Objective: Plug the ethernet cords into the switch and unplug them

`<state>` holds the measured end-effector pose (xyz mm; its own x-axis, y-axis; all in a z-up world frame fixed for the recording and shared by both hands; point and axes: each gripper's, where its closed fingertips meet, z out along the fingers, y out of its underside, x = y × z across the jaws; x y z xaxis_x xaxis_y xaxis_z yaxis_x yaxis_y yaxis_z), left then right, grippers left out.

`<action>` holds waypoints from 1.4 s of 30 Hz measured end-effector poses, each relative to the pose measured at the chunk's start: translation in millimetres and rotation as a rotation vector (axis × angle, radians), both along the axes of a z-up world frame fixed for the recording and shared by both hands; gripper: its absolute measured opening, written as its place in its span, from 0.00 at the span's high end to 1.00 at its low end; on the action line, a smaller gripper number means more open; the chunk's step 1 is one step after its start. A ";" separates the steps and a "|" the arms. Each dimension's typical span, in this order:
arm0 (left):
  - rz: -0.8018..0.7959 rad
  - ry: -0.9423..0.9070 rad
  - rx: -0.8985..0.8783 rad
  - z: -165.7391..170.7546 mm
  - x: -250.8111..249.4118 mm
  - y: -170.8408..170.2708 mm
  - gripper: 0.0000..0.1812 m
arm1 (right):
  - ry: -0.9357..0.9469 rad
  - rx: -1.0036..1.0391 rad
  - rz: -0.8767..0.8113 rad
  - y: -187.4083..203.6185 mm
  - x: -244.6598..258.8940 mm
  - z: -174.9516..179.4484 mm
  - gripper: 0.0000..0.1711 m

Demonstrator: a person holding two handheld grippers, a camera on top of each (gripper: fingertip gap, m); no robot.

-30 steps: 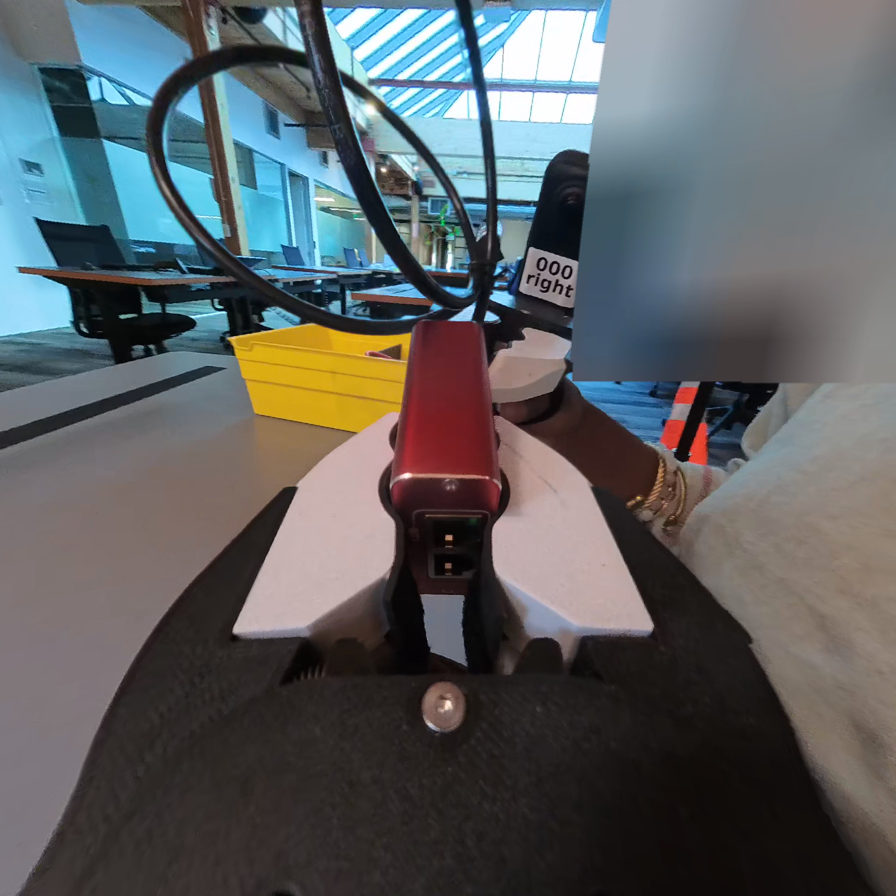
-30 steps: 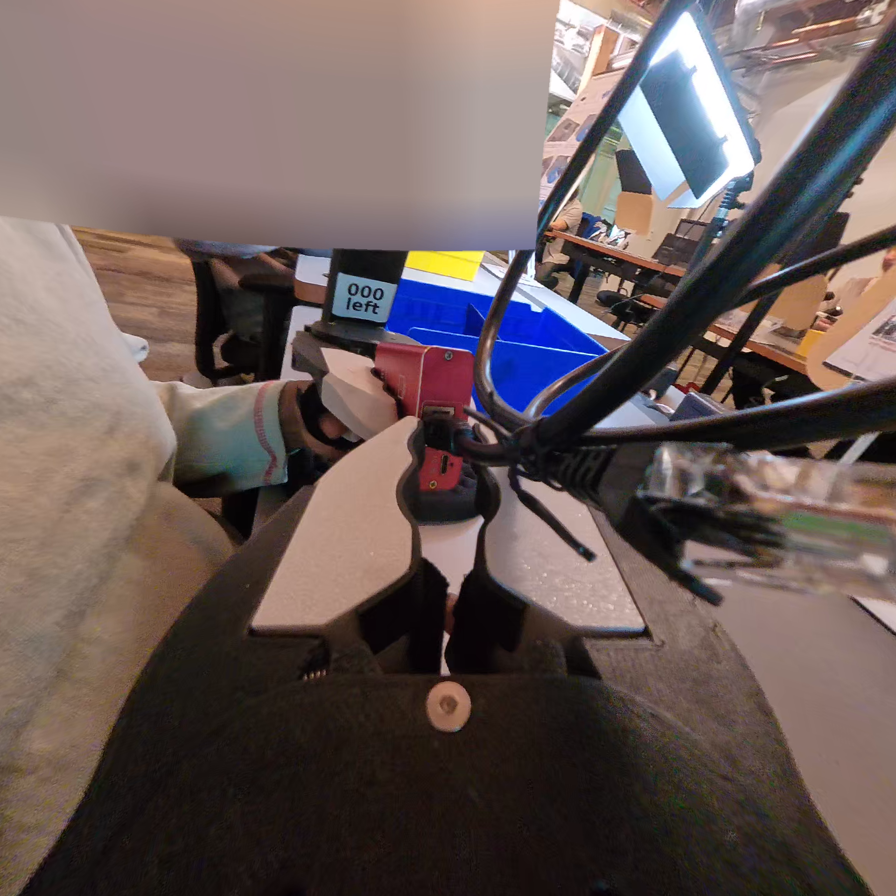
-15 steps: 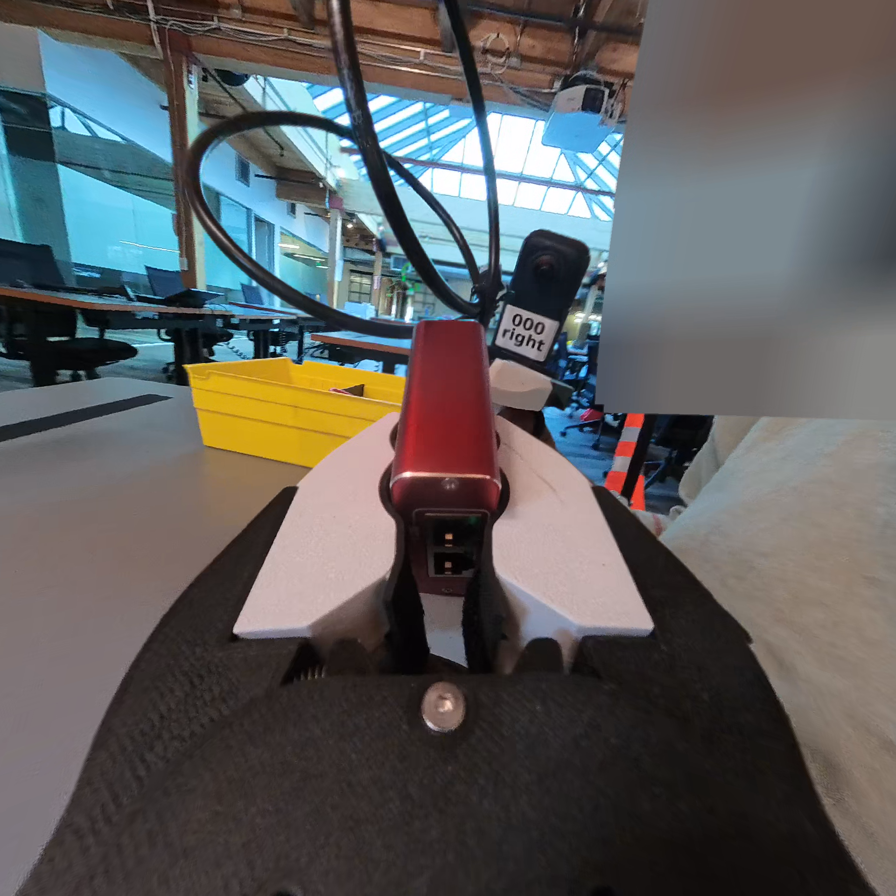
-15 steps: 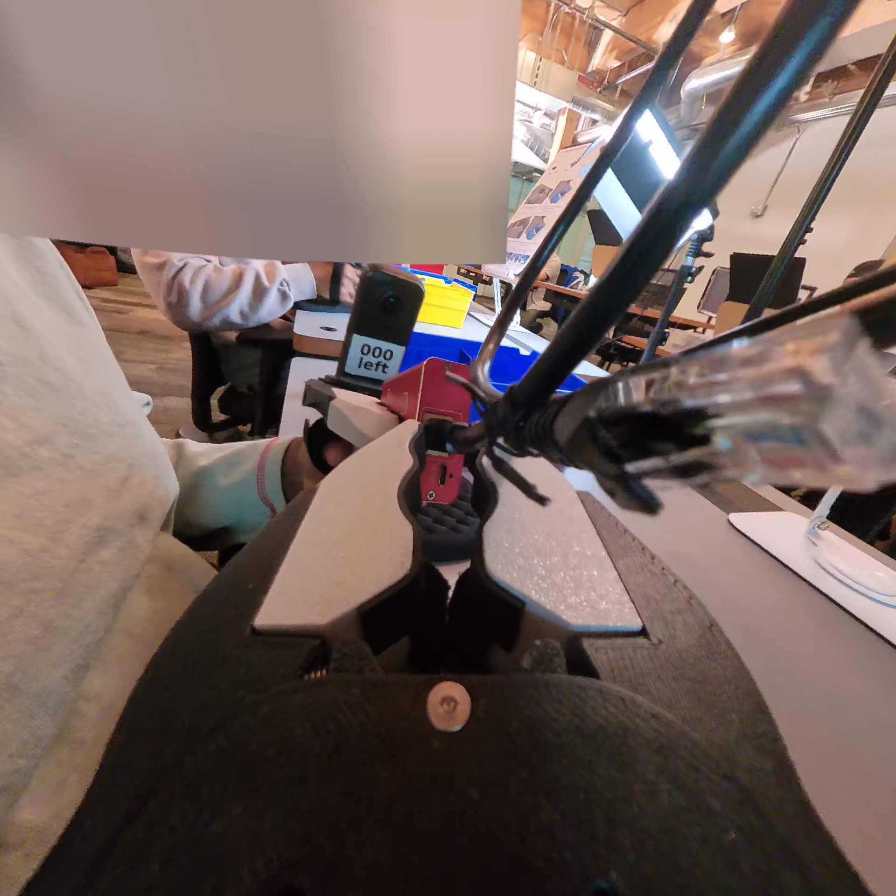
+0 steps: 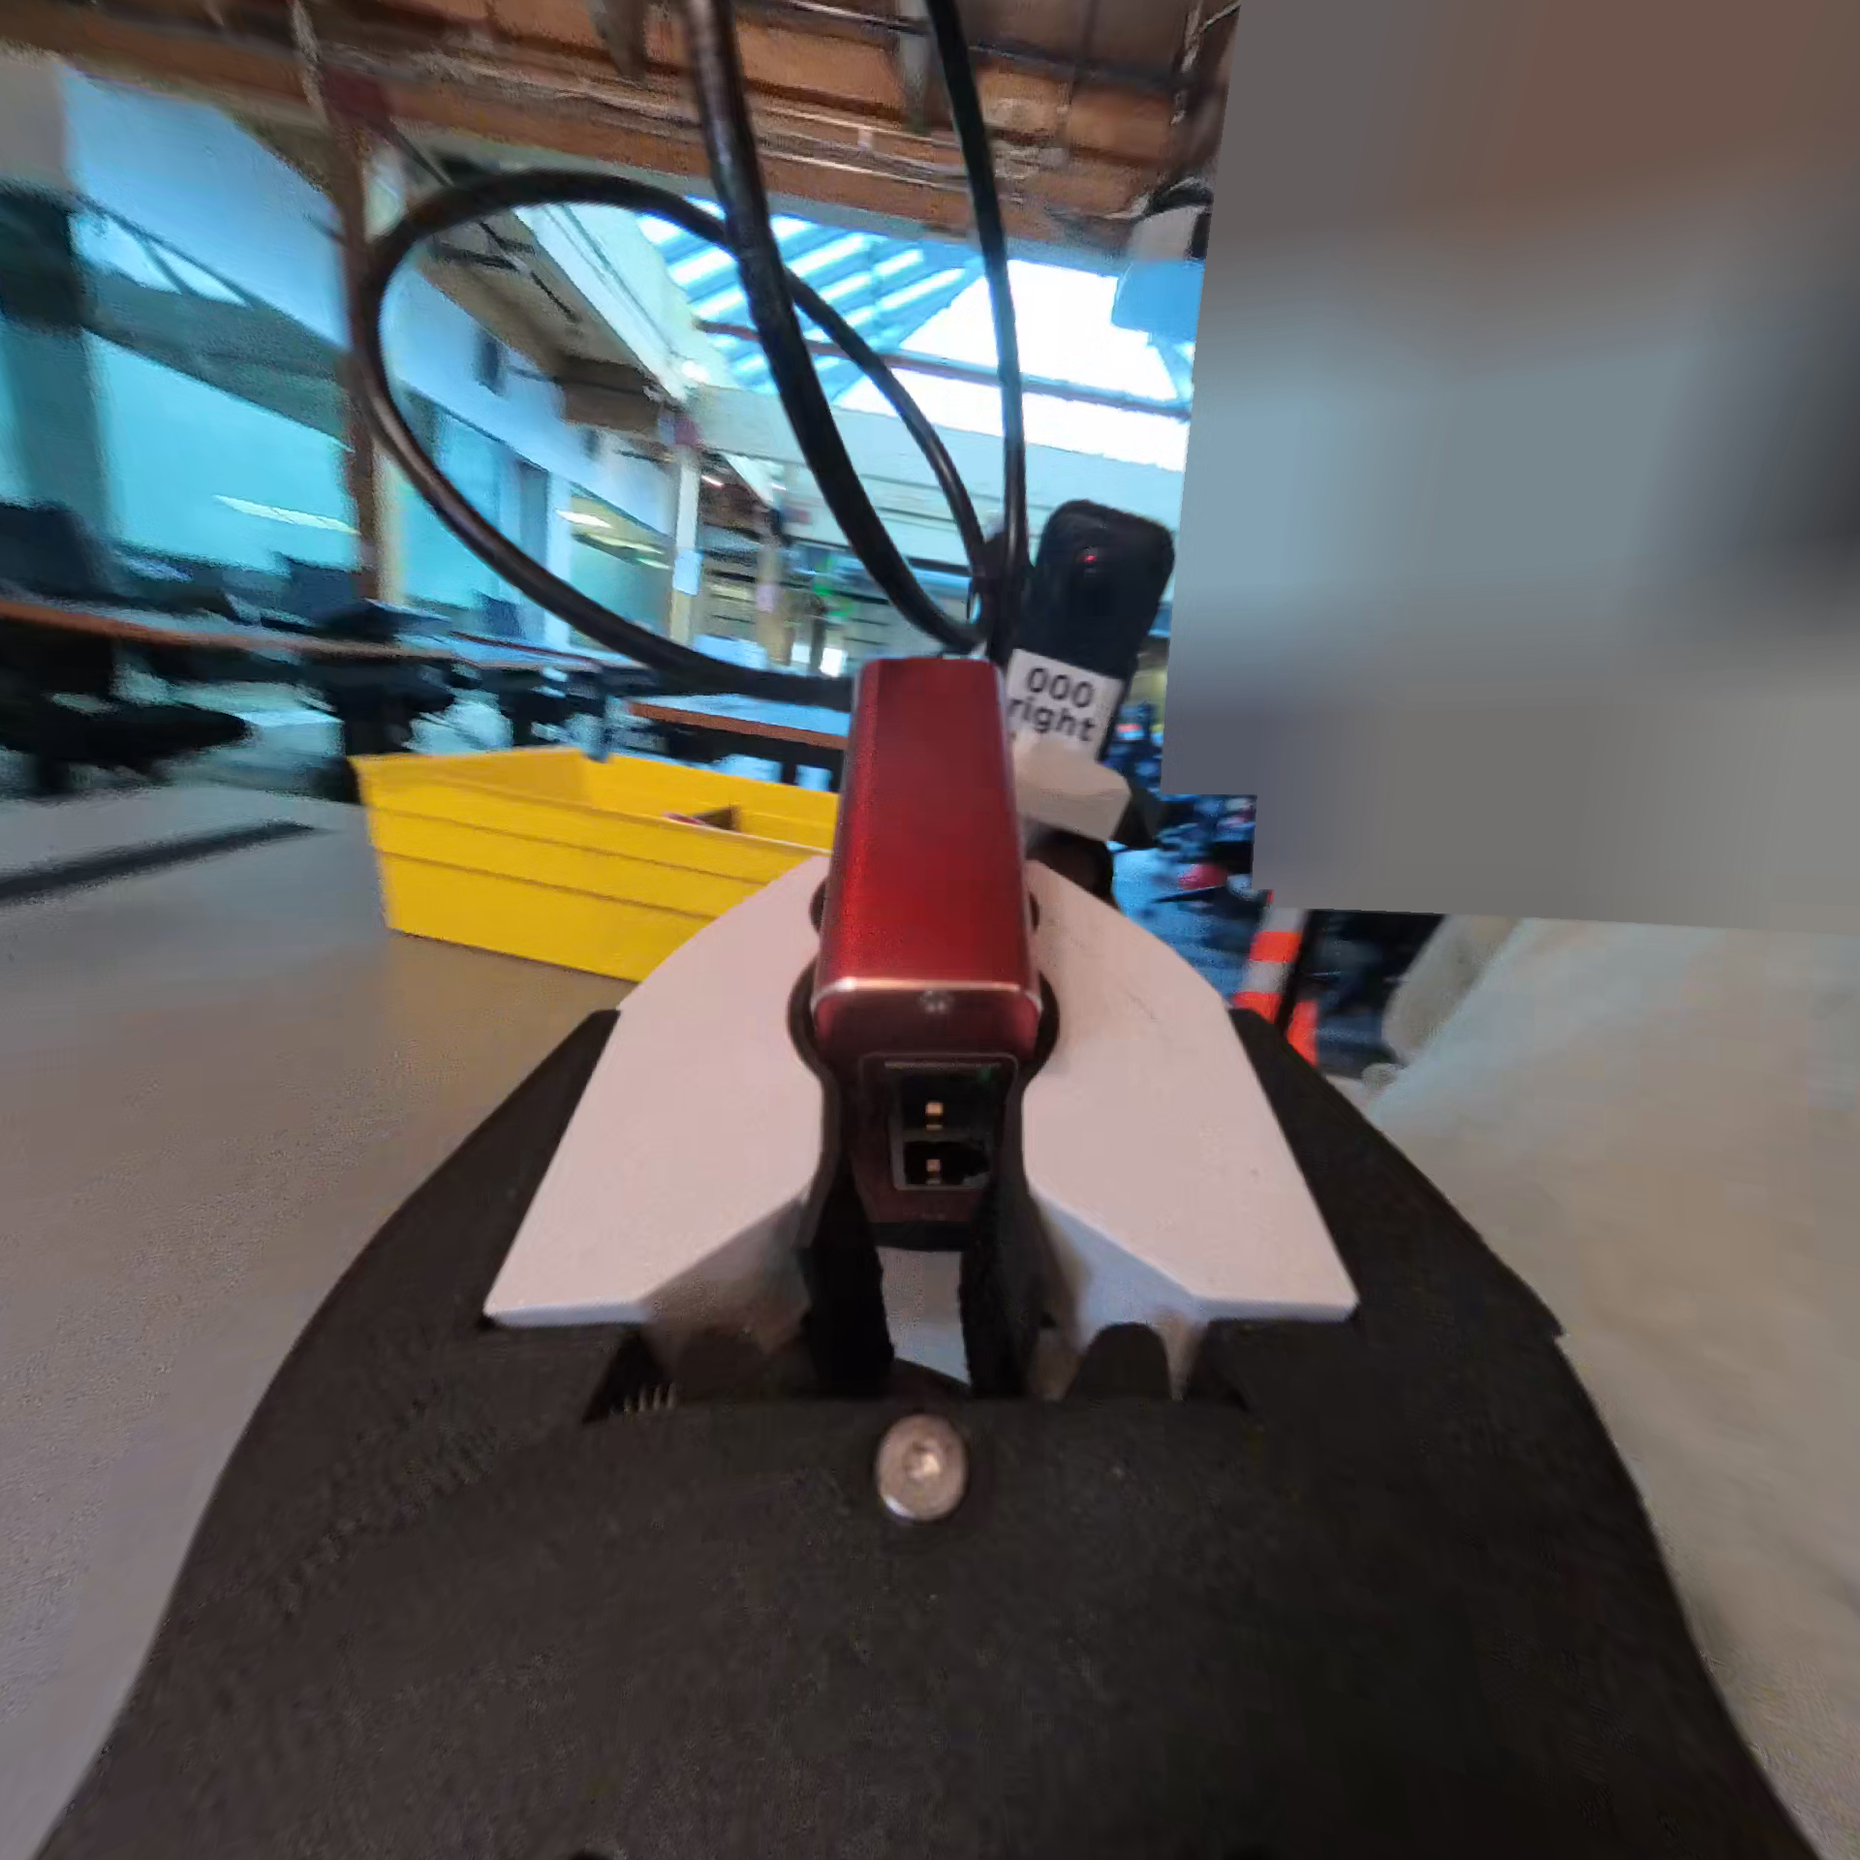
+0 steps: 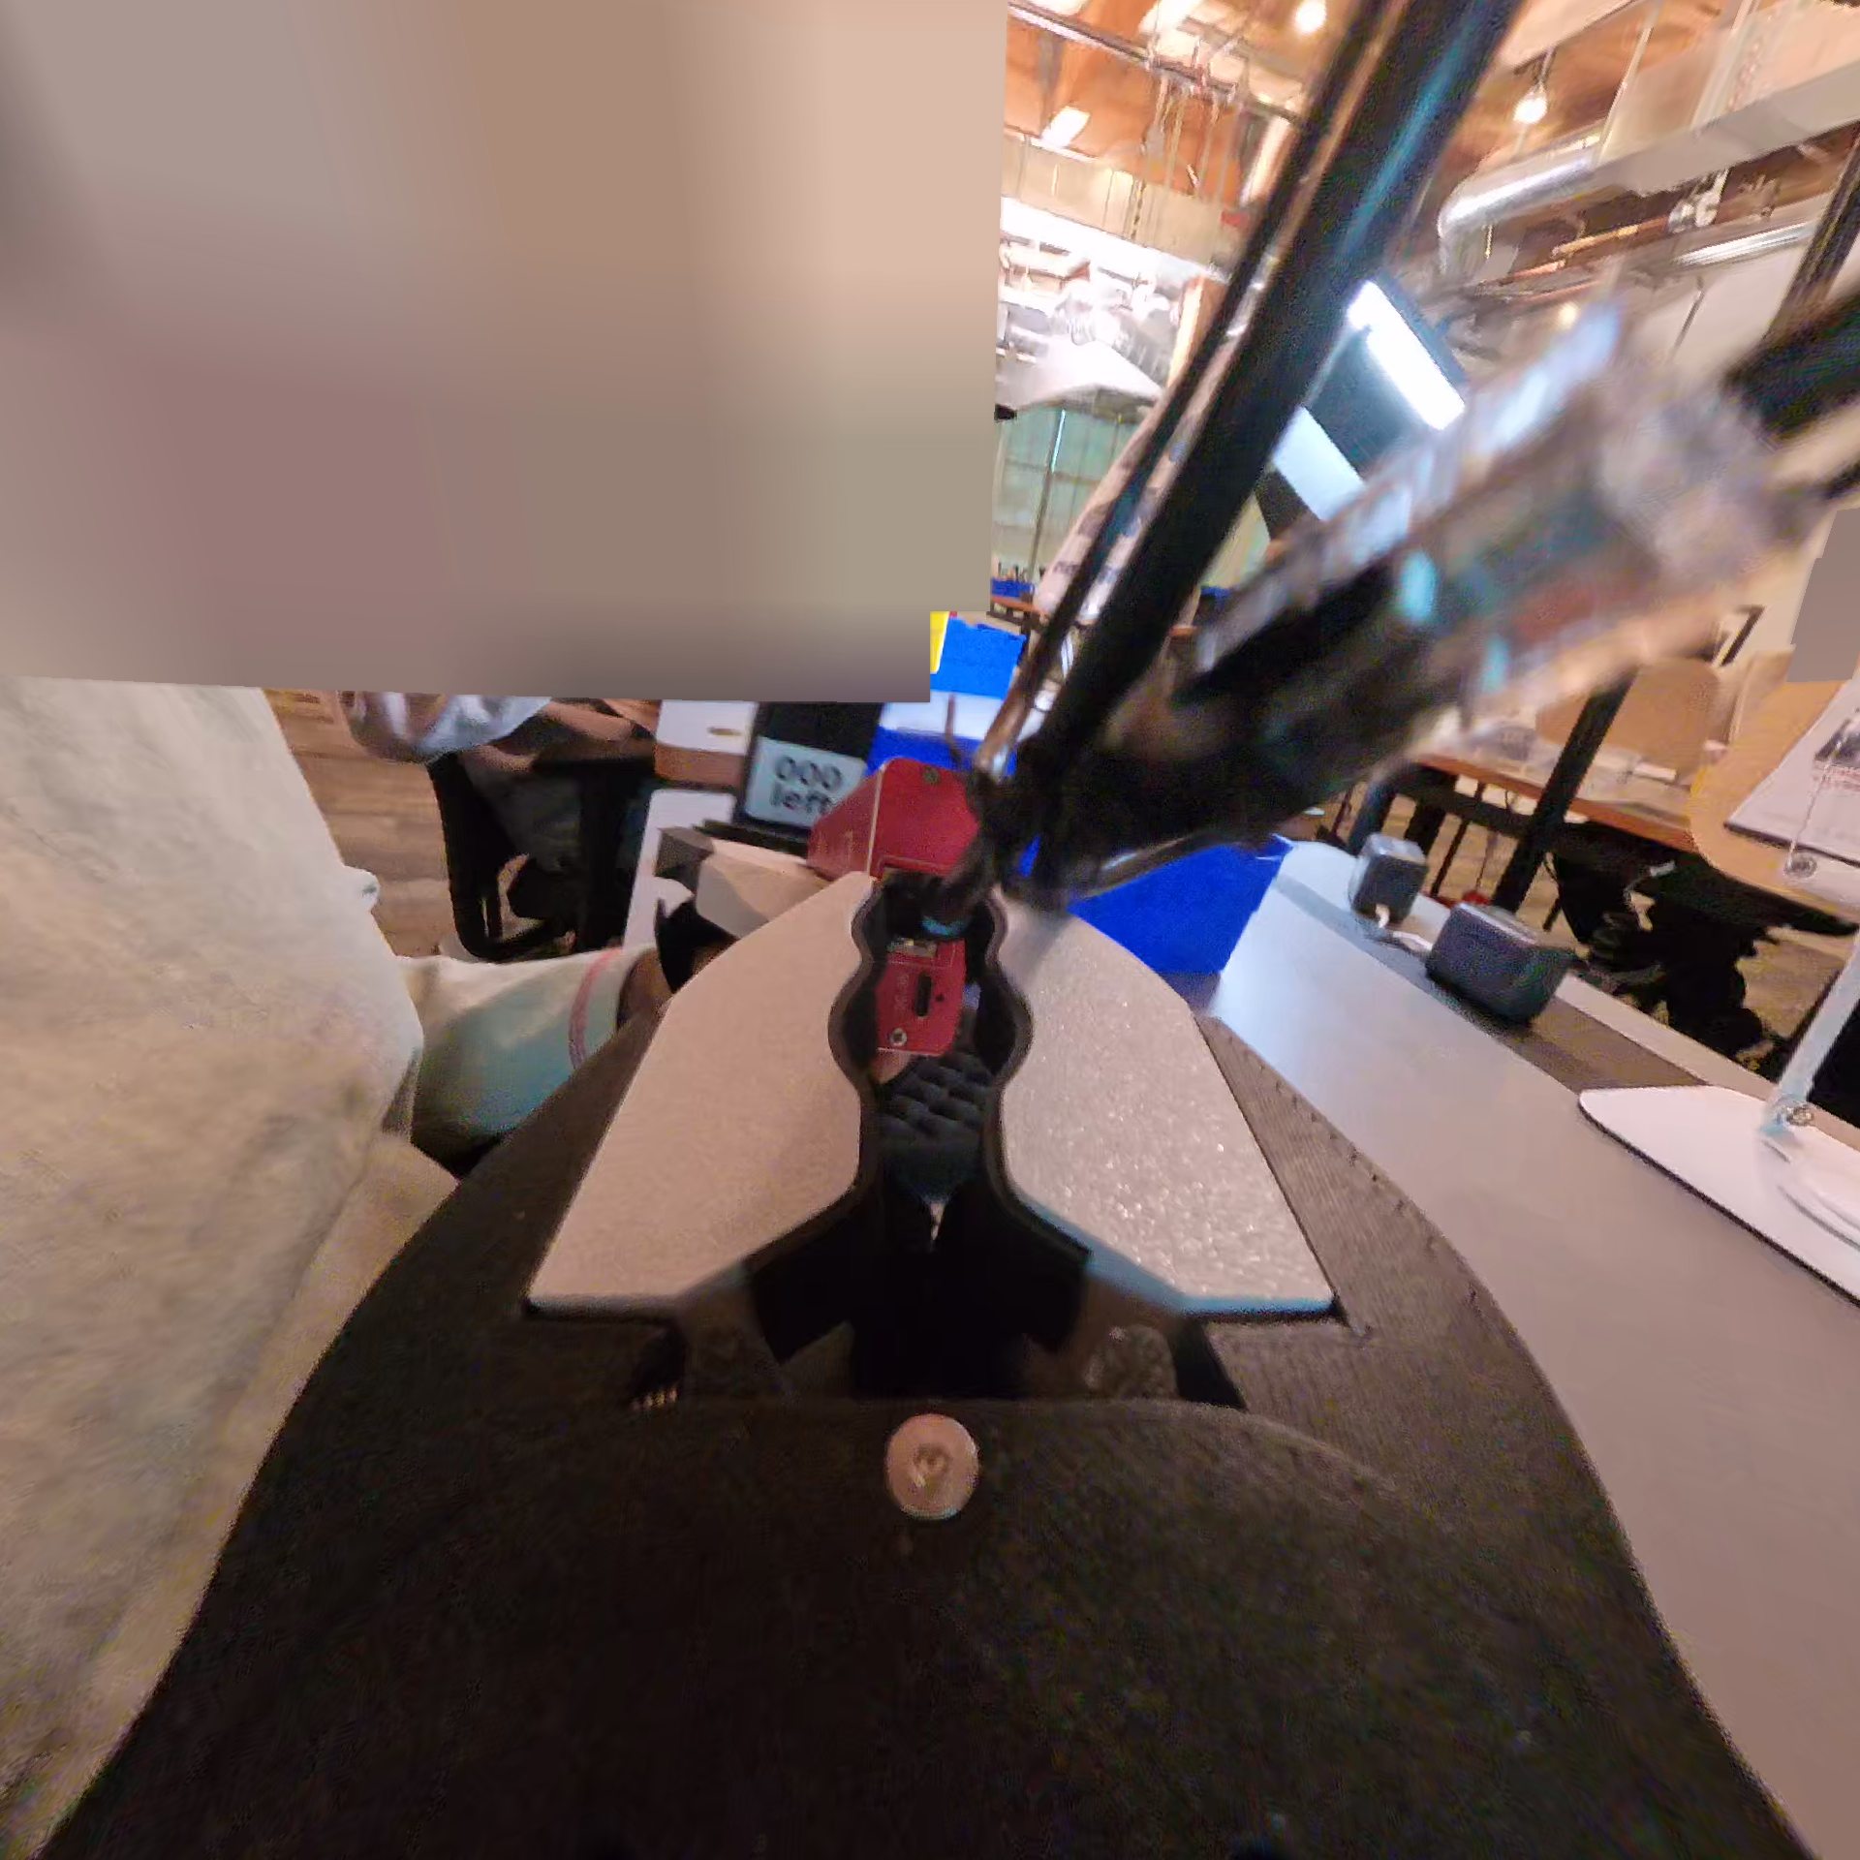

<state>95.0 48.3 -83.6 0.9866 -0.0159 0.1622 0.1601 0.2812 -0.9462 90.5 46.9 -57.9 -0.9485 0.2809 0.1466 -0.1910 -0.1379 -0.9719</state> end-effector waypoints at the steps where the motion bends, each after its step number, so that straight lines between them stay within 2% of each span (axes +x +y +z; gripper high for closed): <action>1: -0.040 -0.024 0.034 2.9 1.6 -6.2 0.84 | 0.008 -0.122 -0.070 20.9 -6.4 16.9 0.92; 2: -0.062 -0.020 0.095 11.7 4.2 -18.4 0.84 | 0.024 -0.255 -0.141 58.3 -12.7 34.6 0.93; 3: 0.004 0.030 0.142 20.2 -1.1 -30.4 0.84 | 0.020 -0.331 -0.201 96.1 -17.0 42.8 0.93; 4: 0.089 0.070 0.135 22.2 -9.6 -37.4 0.83 | 0.014 -0.316 -0.269 123.2 -19.5 40.7 0.93; 5: 0.138 0.081 0.109 20.2 -16.4 -39.7 0.84 | -0.007 -0.211 -0.368 141.1 -23.9 29.2 0.93; 7: 0.124 0.042 0.107 17.0 -19.1 -37.0 0.84 | -0.023 0.019 -0.632 179.9 -31.9 10.7 0.93; 10: 0.096 0.045 0.108 16.4 -14.4 -30.7 0.84 | -0.084 0.116 -0.871 229.3 -26.7 9.8 0.92; 13: 0.136 0.079 0.051 9.6 -17.0 -26.3 0.84 | -0.194 0.327 -1.186 284.8 -21.8 -15.0 0.92; 17: 0.144 0.087 0.009 3.5 -17.5 -21.4 0.84 | -0.401 0.504 -1.406 328.8 -18.1 -51.0 0.92; 22: 0.141 0.074 0.020 4.6 -18.8 -23.5 0.84 | -0.521 0.701 -1.664 373.7 -10.5 -81.9 0.92; 24: 0.131 0.065 0.024 4.7 -18.6 -23.7 0.84 | -0.561 0.758 -1.676 378.4 -14.8 -93.2 0.92; 26: 0.125 0.064 0.024 4.6 -17.9 -23.3 0.84 | -0.616 0.831 -1.618 375.0 -24.0 -109.0 0.91; 27: 0.124 0.064 0.021 4.3 -17.9 -23.2 0.84 | -0.616 0.863 -1.572 370.0 -29.8 -115.0 0.89; 28: 0.125 0.064 0.019 4.0 -18.2 -23.2 0.84 | -0.586 0.872 -1.536 364.6 -35.8 -116.8 0.81; 29: 0.126 0.063 0.019 4.0 -18.5 -23.6 0.84 | -0.544 0.860 -1.511 359.1 -40.2 -114.8 0.77; 37: 0.118 0.062 0.011 2.6 -17.4 -22.4 0.84 | -0.391 0.599 -1.314 321.3 -55.0 -88.5 0.76; 39: 0.119 0.060 0.010 2.3 -17.8 -22.2 0.84 | -0.369 0.598 -1.271 312.2 -61.0 -89.0 0.76; 42: 0.120 0.057 0.016 3.1 -18.1 -23.1 0.84 | -0.319 0.617 -1.291 312.1 -68.5 -85.4 0.76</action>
<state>76.8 25.3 -80.5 0.9892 0.1002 0.1067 0.0708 0.3107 -0.9479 22.0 359.0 -143.4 -0.1066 0.9136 0.3925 0.3733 0.4026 -0.8358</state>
